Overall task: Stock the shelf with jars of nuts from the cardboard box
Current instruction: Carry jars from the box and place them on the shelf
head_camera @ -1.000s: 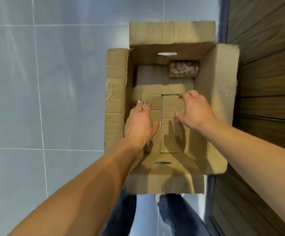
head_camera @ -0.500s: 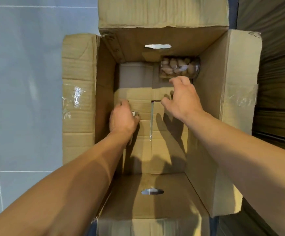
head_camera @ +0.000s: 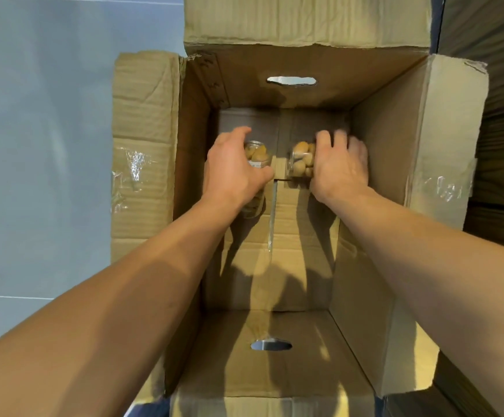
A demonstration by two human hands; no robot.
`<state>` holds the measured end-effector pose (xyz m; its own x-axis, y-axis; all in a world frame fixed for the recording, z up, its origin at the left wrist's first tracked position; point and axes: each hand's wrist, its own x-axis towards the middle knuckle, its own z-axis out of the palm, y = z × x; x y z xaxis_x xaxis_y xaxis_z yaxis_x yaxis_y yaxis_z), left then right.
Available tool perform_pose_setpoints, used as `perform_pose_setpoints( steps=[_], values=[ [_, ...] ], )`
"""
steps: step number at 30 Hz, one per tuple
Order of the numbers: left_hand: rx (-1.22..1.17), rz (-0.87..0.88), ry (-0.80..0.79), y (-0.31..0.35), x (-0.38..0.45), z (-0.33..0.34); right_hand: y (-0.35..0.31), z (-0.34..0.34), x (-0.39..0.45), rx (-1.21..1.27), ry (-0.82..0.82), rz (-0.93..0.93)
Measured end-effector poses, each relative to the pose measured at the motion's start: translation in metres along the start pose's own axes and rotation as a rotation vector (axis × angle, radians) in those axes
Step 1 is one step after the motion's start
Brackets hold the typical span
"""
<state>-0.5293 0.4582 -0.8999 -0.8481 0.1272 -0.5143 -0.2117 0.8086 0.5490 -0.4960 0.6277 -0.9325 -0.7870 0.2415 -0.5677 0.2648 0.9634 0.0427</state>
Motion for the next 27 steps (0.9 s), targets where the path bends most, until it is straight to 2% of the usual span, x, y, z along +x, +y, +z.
perform_pose_setpoints(
  steps=[5,10,16,21,27],
  values=[
    [0.039,-0.001,-0.014,0.001,-0.012,-0.005,0.004,0.008,-0.020,-0.025,-0.084,-0.029],
    [0.002,0.028,-0.007,0.018,-0.053,-0.042,0.006,-0.035,-0.068,0.508,-0.153,0.156],
    [-0.010,0.049,-0.005,0.065,-0.125,-0.135,0.007,-0.138,-0.140,0.684,-0.140,0.267],
    [-0.012,0.098,0.039,0.098,-0.193,-0.226,-0.008,-0.237,-0.216,0.652,-0.306,0.151],
    [-0.024,0.076,0.131,0.112,-0.295,-0.325,-0.046,-0.334,-0.324,0.596,-0.203,-0.045]
  ],
)
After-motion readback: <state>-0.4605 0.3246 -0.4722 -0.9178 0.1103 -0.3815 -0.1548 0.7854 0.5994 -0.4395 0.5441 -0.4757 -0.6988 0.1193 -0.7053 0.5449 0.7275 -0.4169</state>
